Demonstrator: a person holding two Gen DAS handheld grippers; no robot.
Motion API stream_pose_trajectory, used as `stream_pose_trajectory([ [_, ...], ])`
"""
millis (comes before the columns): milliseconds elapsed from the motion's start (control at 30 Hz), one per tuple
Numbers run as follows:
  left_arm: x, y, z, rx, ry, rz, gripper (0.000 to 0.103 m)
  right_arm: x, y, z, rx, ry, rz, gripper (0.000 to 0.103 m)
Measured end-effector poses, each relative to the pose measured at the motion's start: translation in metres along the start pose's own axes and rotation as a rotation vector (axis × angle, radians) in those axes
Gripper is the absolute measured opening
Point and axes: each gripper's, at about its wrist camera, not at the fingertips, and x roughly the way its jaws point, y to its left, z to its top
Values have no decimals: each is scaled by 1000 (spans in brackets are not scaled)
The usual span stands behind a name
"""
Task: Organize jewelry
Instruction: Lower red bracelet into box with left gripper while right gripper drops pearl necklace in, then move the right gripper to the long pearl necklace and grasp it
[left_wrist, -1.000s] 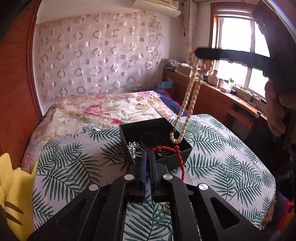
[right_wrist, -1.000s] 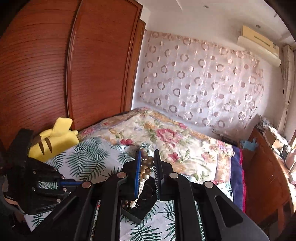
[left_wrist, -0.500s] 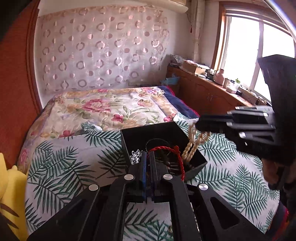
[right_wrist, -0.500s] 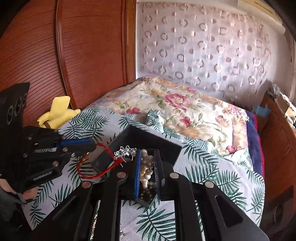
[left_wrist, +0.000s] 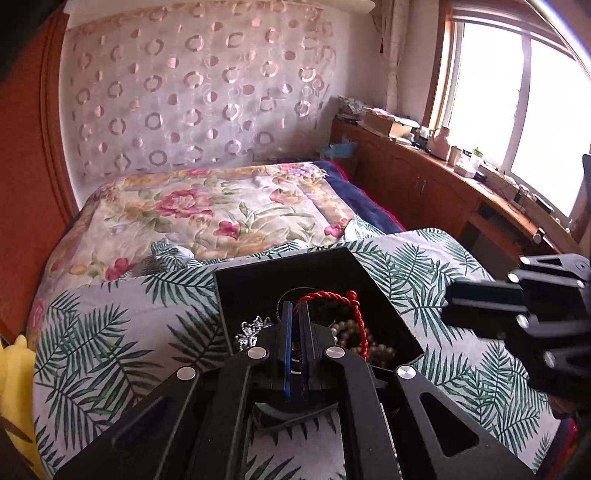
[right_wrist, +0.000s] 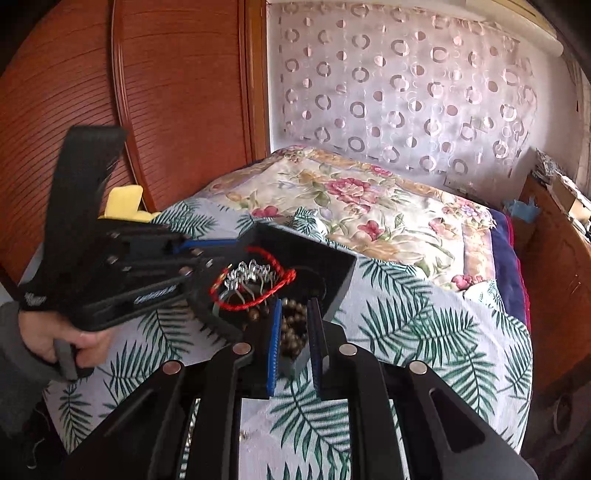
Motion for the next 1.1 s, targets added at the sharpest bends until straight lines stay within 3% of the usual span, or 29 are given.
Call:
stream_pose_trajectory([
  [100, 5, -2, -1, 1, 12, 9, 3, -2, 3, -9, -4, 5, 9, 16],
  [200, 3, -2, -4, -2, 15, 15, 20, -4, 8, -22, -6, 14, 29, 16],
  [300, -6, -2, -11, -1, 10, 21, 24, -6, 15, -35, -7, 21, 49, 16],
  [433, -24, 2, -21, -11, -9, 5, 44, -7, 25, -53, -12, 38, 74, 16],
  [533, -40, 2, -31, -2, -22, 5, 48, -9, 32, -65, -17, 46, 87, 16],
  [733, -61, 3, -59, 12, -8, -18, 50, -8, 41, -92, -20, 82, 98, 17],
  [833, -63, 1, -75, 22, 23, -28, 50, -7, 43, -100, -14, 92, 87, 28],
  [1100, -51, -5, -107, 54, 114, -72, 48, -8, 40, -112, 15, 95, 73, 34],
])
